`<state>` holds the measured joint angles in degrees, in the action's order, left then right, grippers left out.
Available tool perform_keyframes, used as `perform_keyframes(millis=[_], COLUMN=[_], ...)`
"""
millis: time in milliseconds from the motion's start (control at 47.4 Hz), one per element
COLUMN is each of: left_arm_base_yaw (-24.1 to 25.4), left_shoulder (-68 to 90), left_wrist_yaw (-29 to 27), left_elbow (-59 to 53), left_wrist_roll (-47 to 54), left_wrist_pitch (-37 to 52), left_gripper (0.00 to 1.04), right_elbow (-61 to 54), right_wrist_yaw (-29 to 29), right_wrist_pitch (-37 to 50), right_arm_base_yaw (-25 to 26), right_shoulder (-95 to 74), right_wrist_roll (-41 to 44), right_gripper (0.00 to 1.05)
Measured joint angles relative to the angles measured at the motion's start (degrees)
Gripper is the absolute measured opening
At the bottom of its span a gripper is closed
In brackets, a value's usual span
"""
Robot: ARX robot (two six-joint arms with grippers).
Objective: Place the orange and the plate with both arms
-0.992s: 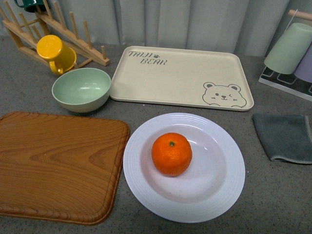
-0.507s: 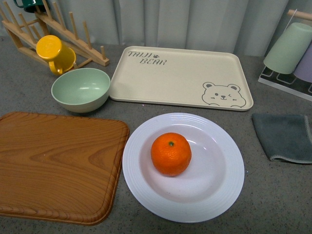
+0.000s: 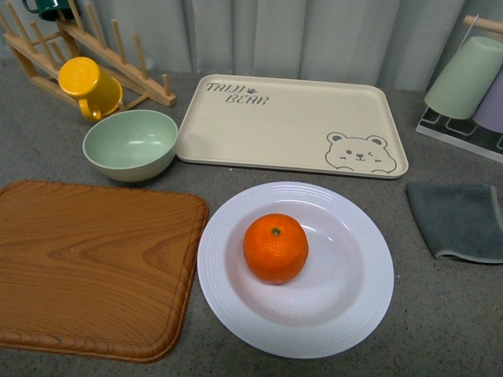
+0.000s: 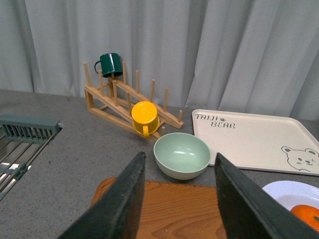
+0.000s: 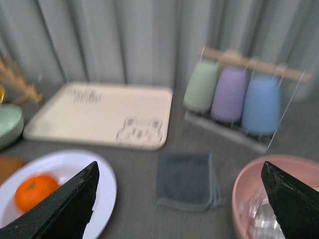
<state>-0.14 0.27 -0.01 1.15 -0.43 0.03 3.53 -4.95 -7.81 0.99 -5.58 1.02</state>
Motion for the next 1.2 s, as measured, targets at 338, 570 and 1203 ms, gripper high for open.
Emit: perform_keyframes(millis=[338,570,1203], left_arm_base_yaw=[0.0,0.0,0.0], left_shoulder=[-0.04,-0.04,-0.04], left_wrist_yaw=[0.0,0.0,0.0], left_elbow=[0.0,0.0,0.0], left_wrist_roll=[0.0,0.11,0.13], left_wrist_pitch=[0.0,0.0,0.0], left_gripper=[0.98,0.98,0.98], right_elbow=[8.0,14.93,25.27], right_wrist_yaw=[-12.07,-18.8,-30.95], right_wrist_pitch=[9.46,13.18,28.02], right_arm_base_yaw=[2.1,3.65,-0.59], right_shoulder=[-45.22,-70.69,-101.37], right_wrist_roll=[-10.05,-18.14,-28.5], right_gripper=[0.96,0.96,0.96])
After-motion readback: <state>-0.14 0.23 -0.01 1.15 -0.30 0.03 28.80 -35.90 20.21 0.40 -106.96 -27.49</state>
